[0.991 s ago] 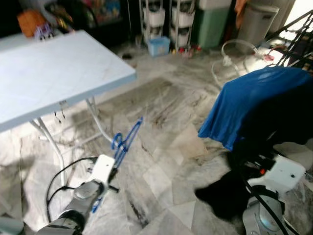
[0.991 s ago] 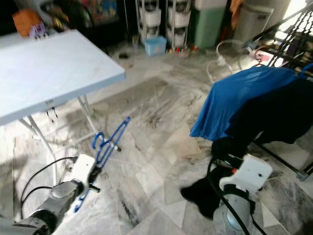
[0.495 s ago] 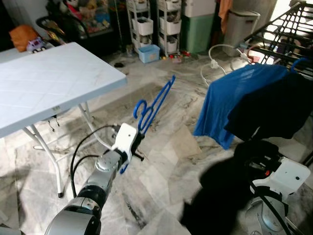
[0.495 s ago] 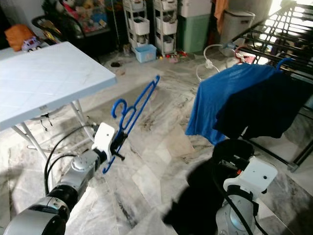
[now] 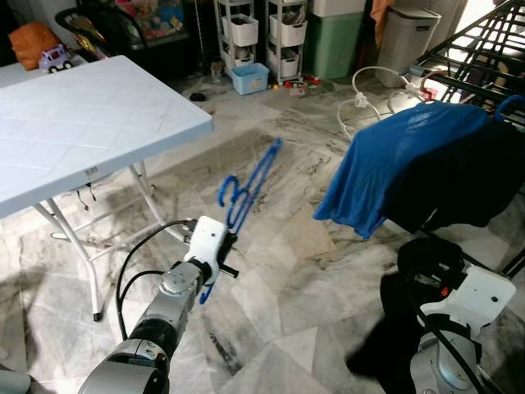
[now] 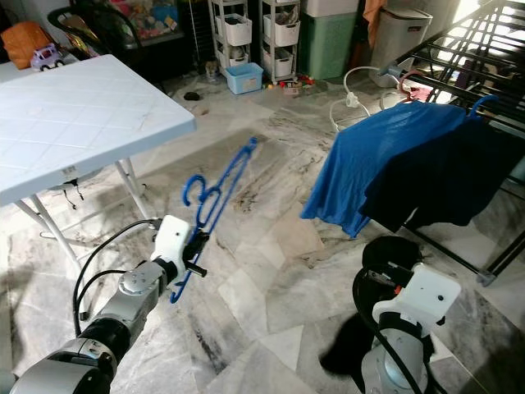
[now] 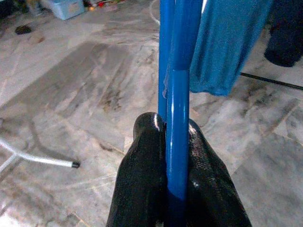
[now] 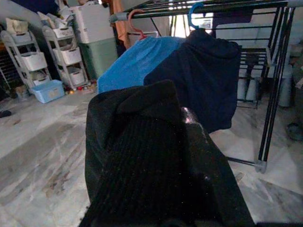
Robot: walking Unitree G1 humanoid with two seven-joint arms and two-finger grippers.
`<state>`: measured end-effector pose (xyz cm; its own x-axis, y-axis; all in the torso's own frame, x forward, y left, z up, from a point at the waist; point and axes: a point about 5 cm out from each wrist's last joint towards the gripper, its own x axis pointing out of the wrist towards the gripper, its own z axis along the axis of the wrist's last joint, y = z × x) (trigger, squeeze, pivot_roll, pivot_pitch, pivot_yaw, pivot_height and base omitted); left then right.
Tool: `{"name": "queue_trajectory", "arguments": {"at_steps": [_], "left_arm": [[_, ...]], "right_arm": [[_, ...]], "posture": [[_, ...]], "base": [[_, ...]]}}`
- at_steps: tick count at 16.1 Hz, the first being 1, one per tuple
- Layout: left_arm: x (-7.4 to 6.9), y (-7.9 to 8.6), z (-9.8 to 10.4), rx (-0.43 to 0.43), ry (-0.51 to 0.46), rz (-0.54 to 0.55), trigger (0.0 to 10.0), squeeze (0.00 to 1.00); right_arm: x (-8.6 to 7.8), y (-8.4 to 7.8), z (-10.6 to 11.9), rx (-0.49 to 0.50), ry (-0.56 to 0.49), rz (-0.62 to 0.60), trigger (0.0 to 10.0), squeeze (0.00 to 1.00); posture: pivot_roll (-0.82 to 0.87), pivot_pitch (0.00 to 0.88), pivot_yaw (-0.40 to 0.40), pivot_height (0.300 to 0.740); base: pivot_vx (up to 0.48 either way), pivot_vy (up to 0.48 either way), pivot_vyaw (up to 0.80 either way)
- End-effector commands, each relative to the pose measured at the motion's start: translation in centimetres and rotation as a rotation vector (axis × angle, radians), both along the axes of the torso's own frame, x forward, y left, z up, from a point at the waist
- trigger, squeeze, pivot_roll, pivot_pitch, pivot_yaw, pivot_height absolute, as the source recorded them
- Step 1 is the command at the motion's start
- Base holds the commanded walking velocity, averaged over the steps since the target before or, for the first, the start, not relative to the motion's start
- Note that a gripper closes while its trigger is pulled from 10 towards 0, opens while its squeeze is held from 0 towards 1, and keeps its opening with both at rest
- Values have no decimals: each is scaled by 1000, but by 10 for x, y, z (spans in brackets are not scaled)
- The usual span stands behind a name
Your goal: Hang hanger
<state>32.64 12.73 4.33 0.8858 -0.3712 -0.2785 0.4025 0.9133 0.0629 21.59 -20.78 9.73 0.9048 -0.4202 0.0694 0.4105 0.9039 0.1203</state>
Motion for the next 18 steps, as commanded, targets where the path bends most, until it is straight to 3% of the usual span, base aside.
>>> {"name": "queue_trajectory", "arguments": {"at_steps": [1, 11, 18], "left_arm": [[2, 7, 3, -1, -8, 32, 10000, 0], [-5, 10, -4, 3, 7, 44, 10000, 0], [-7, 10, -6, 3, 11, 44, 10000, 0]], "right_arm": [[2, 1, 7, -19, -26, 13, 0, 0], [-2, 3, 6, -28, -14, 26, 0, 0], [-2, 4, 5, -36, -9, 38, 0, 0]], "posture": [[50, 0, -1, 740], [43, 0, -5, 740], [45, 0, -11, 740]], "base": [[270, 0, 0], [355, 0, 678], [374, 282, 615]]}}
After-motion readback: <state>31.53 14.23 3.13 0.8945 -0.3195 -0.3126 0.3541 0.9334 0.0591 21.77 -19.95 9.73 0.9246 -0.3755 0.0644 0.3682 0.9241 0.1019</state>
